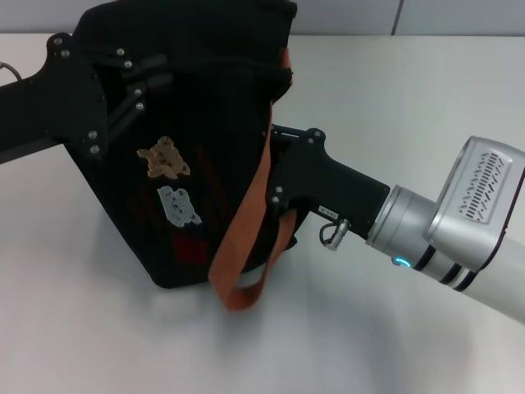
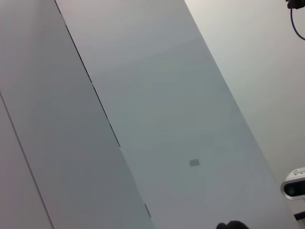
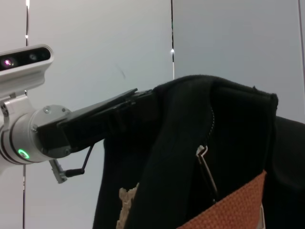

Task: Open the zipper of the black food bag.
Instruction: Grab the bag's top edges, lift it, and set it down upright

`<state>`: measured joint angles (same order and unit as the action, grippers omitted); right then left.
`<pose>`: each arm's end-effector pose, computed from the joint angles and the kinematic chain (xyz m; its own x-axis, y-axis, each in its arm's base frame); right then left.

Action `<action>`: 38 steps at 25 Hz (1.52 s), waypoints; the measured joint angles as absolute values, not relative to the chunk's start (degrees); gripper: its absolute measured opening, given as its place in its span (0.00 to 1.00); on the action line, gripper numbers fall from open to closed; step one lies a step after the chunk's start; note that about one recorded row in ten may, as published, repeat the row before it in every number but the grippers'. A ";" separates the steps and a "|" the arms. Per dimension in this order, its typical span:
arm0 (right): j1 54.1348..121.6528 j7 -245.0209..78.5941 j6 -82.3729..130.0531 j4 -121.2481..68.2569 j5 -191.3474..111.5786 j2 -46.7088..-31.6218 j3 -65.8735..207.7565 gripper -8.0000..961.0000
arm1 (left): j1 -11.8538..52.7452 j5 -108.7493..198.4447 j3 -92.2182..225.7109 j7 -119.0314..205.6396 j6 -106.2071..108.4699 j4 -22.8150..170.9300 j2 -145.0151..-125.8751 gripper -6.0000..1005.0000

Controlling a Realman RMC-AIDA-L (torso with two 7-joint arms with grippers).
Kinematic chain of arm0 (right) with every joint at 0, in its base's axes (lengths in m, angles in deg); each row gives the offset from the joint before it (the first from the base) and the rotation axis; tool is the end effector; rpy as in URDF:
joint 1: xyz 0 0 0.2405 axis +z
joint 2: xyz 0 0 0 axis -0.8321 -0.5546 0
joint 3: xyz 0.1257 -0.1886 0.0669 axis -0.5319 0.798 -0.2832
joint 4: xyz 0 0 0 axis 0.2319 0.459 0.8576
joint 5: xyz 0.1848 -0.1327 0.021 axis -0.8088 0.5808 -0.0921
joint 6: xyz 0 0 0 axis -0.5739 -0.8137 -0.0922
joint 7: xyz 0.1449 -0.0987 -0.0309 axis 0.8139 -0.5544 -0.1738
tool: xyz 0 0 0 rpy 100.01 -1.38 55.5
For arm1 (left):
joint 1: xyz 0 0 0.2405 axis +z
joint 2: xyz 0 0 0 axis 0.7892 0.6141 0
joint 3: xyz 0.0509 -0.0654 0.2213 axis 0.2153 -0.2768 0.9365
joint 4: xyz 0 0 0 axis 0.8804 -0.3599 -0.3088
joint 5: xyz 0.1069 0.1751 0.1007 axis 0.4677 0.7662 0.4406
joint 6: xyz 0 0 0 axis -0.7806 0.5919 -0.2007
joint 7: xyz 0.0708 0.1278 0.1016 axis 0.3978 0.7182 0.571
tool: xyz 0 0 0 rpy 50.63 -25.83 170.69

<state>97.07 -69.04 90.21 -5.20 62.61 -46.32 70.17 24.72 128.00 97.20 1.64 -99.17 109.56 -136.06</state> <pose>0.1581 0.3128 -0.1475 0.6663 0.0432 -0.7444 -0.3305 -0.8778 -0.3467 -0.2107 0.3244 0.0552 0.6754 -0.4257 0.6022 -0.0598 -0.8455 -0.5306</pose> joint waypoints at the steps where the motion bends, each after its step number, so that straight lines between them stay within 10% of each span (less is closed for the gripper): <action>1: 96.96 -68.98 90.23 -5.21 62.61 -46.33 70.17 0.32 | 24.82 128.01 97.15 1.66 -99.17 109.56 -136.01 0.08; 38: 90.73 -81.17 98.82 -12.55 64.80 -46.34 69.64 0.32 | 29.40 128.06 102.06 5.34 -97.69 105.87 -138.74 0.08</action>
<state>90.73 -81.17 98.82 -12.55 64.80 -46.34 69.64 29.40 128.06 102.06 5.34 -97.69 105.87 -138.74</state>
